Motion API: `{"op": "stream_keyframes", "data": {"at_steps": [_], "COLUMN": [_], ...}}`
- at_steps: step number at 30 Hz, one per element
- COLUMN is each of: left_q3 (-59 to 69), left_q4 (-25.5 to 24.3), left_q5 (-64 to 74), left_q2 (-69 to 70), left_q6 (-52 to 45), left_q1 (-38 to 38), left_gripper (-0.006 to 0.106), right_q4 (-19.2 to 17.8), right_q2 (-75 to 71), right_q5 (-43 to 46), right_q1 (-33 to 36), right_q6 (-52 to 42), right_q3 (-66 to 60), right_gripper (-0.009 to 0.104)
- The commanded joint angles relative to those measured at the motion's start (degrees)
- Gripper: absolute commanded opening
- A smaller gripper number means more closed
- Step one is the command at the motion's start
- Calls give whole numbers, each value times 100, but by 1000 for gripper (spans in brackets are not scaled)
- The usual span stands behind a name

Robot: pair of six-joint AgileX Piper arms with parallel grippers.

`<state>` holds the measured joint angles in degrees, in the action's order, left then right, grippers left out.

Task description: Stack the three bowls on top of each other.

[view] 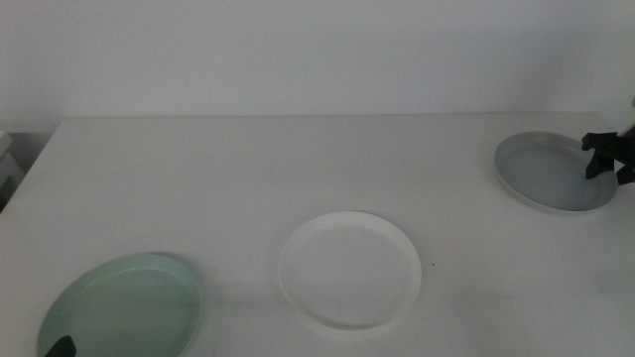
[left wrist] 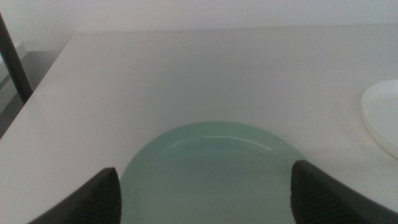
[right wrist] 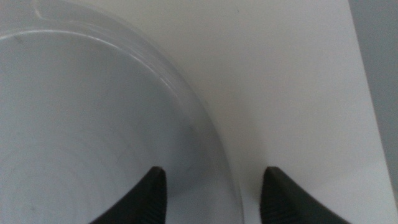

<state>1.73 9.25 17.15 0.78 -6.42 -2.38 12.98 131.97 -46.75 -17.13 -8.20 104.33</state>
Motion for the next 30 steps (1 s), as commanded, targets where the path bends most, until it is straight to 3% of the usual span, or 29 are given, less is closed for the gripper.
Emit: {"op": "stream_keyframes", "data": {"at_steps": [1, 5, 9, 10, 15, 22, 25, 30], "left_q3": [-25, -25, -25, -25, -25, -25, -25, -25], "left_q4": [41, 41, 41, 41, 41, 41, 41, 41], "left_q5": [-450, -450, -450, -450, -450, -450, -450, -450], "left_q2": [74, 74, 74, 74, 74, 74, 74, 74], "left_q6": [48, 48, 48, 48, 48, 48, 48, 48], "left_q1": [7, 7, 7, 7, 7, 7, 7, 7], "left_gripper": [102, 102, 102, 102, 102, 102, 102, 102], "right_q4": [11, -2, -14, -19, 104, 1200, 1456, 1530], "right_q2": [-377, -377, -468, -527, -1234, -2712, -3318, -4016], "right_q5": [207, 252, 21, -63, -327, -33, 214, 624], "right_q1": [-32, -32, -32, -39, -40, 236, 624, 1624], "right_q6": [-66, -102, -260, -286, -247, -756, -805, -704], "right_q3": [196, 196, 196, 196, 159, -1333, -2271, -3257], "right_gripper": [35, 27, 1, -1, -1, -1, -1, -1]}}
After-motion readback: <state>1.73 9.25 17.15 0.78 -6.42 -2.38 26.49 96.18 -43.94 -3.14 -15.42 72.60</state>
